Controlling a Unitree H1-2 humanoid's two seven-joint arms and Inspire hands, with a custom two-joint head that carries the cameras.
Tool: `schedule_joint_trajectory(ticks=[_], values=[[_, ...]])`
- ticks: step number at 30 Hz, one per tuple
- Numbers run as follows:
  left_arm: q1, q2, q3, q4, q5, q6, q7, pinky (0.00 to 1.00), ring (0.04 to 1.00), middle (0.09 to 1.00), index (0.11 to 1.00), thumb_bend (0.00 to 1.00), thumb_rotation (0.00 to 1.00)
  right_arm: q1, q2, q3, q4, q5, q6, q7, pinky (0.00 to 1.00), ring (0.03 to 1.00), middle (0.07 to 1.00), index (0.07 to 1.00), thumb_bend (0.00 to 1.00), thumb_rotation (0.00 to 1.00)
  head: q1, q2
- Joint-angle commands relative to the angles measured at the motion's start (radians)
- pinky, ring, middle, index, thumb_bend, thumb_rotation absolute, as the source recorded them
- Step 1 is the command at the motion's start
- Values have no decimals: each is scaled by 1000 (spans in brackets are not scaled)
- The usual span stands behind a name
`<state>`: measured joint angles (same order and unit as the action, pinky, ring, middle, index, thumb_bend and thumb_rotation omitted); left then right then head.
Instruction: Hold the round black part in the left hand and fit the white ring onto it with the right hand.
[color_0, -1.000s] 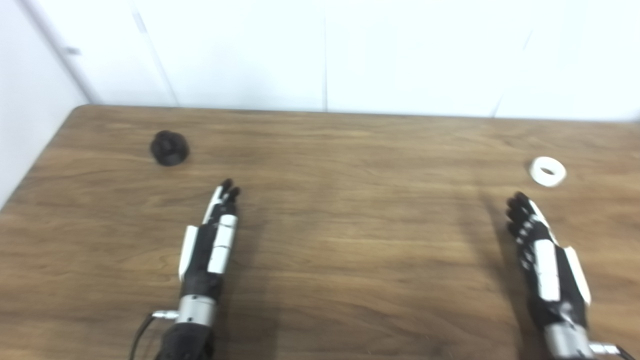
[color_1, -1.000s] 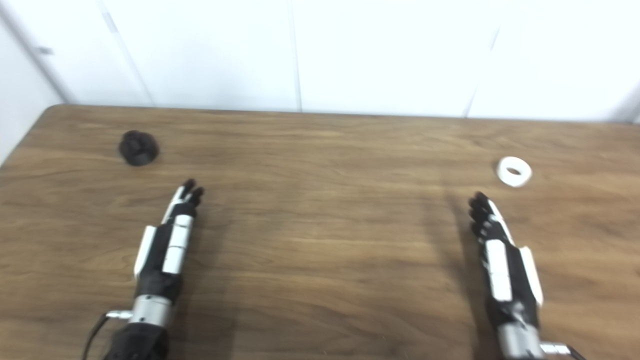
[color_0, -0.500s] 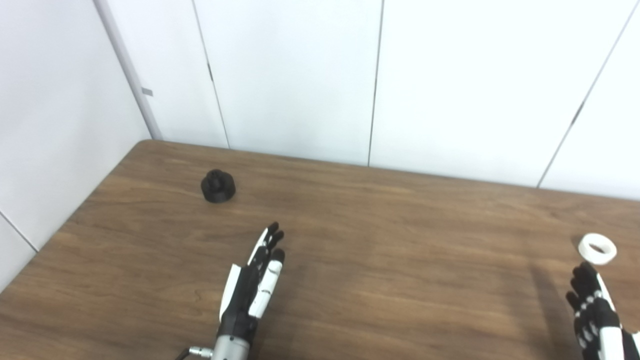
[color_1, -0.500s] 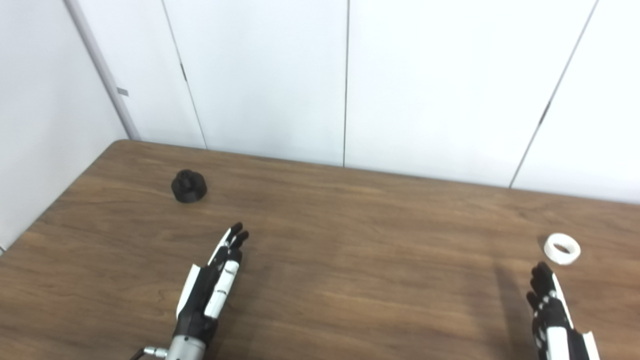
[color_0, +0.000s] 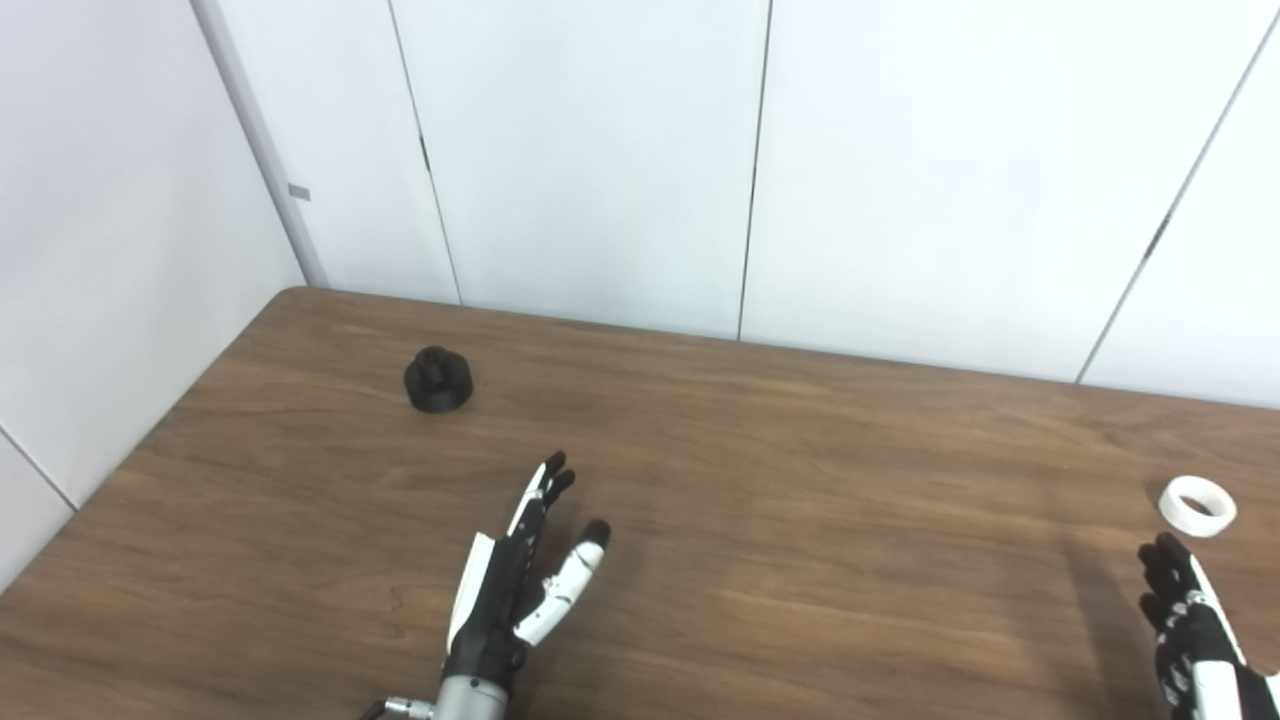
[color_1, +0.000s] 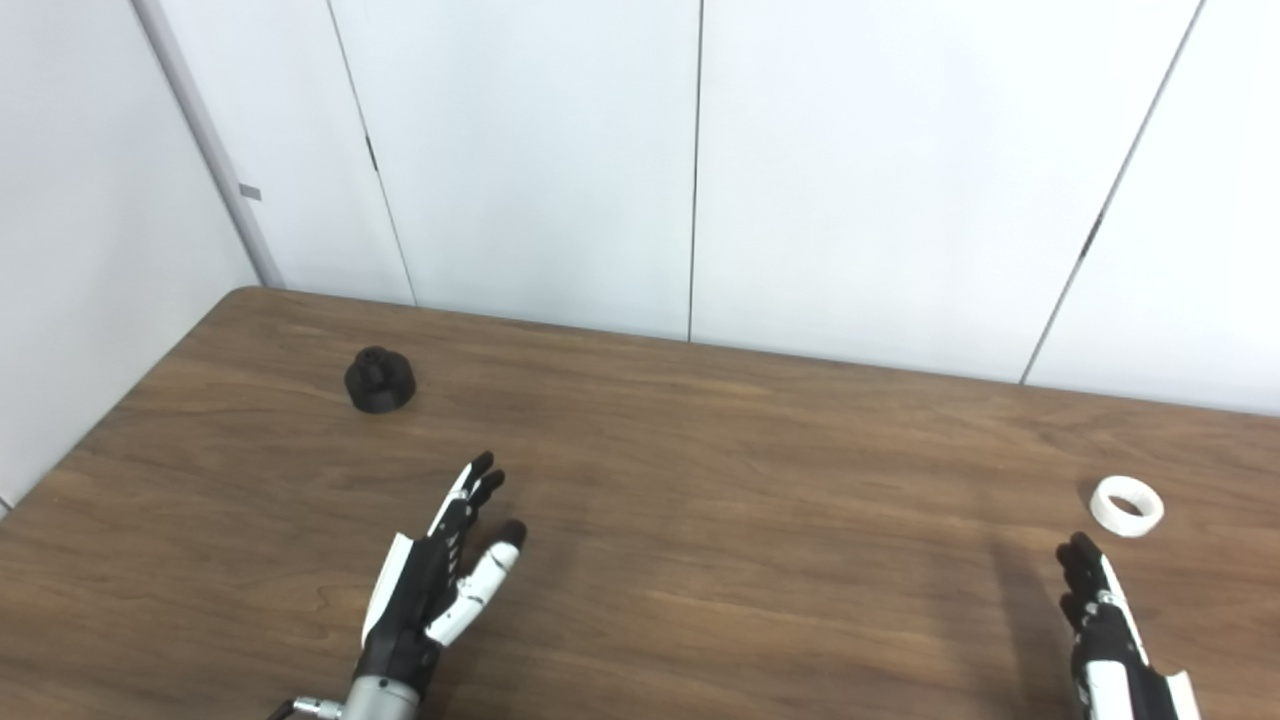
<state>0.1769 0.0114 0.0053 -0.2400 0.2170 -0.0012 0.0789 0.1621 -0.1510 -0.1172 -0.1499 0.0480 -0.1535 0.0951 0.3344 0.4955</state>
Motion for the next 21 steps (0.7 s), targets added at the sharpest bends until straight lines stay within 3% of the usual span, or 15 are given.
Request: schedule_joint_trajectory(ticks=[1, 6, 14, 21], values=[[2, 0, 18, -67, 39, 7, 31, 989, 958, 934, 977, 700, 348, 49, 11, 2, 42, -5, -4, -13, 1000, 991, 959, 953, 441, 1000, 1, 4], [-55, 34, 46, -164, 153, 135, 17, 999, 959, 940, 977, 822, 230, 51, 14, 4, 34, -5, 6, -16, 1000, 985, 955, 954, 451, 1000, -4, 8], [-181, 127, 89, -217, 337, 362, -24, 962, 979, 966, 976, 863, 262, 45, 20, 8, 24, -2, 33, -22, 1000, 984, 956, 952, 456, 1000, -10, 12], [-260, 236, 144, -151, 371, 426, -32, 918, 981, 971, 949, 917, 256, 42, 17, 15, 32, 33, 22, -6, 1000, 997, 975, 974, 439, 1000, -10, 10]])
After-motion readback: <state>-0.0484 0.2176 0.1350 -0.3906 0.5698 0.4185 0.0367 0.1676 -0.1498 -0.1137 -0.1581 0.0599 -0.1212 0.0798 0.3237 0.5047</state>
